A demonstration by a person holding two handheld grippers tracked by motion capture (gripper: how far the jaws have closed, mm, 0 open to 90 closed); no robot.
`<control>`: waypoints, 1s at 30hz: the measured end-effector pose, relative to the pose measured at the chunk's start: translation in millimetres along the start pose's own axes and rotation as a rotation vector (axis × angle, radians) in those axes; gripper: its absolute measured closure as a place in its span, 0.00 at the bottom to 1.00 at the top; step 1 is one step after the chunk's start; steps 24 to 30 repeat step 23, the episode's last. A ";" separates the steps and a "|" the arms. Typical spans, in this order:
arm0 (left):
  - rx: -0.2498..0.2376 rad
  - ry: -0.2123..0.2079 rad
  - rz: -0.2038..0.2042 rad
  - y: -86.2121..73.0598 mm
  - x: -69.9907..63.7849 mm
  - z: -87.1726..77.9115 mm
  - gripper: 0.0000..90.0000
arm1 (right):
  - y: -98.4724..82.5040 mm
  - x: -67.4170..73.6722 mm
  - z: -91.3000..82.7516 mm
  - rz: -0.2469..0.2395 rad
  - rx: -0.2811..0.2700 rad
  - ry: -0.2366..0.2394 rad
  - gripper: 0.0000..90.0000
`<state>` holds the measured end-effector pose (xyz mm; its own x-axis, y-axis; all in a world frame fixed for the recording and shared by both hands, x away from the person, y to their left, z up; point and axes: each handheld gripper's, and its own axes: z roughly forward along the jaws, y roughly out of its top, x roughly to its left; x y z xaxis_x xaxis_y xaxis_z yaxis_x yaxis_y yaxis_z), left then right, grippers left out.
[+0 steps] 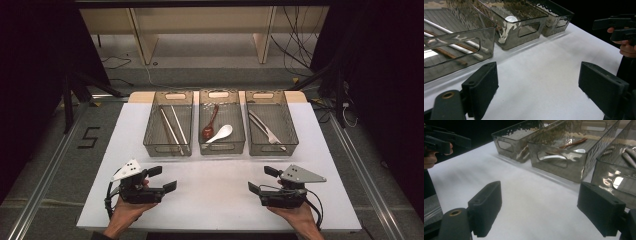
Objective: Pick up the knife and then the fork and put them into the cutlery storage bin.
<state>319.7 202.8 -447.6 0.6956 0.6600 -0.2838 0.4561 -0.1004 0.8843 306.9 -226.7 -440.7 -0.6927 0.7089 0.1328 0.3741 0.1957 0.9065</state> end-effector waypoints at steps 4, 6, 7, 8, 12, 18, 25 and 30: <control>-0.009 0.002 -0.007 0.3 0.7 -0.4 0.17 | -3.2 0.4 -0.4 0.002 0.009 -0.003 0.22; -0.008 0.002 -0.008 0.2 1.2 -0.4 0.17 | -3.9 0.6 -0.1 0.002 0.011 -0.002 0.22; -0.008 0.002 -0.008 0.2 1.4 -0.4 0.17 | -4.0 0.8 0.1 0.001 0.012 -0.002 0.22; -0.009 0.001 -0.008 0.2 1.4 -0.4 0.17 | -4.0 0.9 0.2 -0.001 0.012 -0.004 0.22; -0.009 0.004 -0.007 0.3 1.9 -0.4 0.17 | -3.3 1.0 0.3 -0.002 0.008 -0.005 0.22; -0.010 0.005 -0.006 0.5 1.9 -0.4 0.17 | -3.5 0.6 0.6 -0.002 0.011 -0.007 0.22; -0.008 0.005 -0.006 0.5 2.1 -0.2 0.17 | -3.5 0.9 1.2 -0.005 0.015 -0.005 0.22; -0.008 0.005 -0.006 0.5 2.1 -0.2 0.17 | -3.5 0.9 1.2 -0.005 0.015 -0.005 0.22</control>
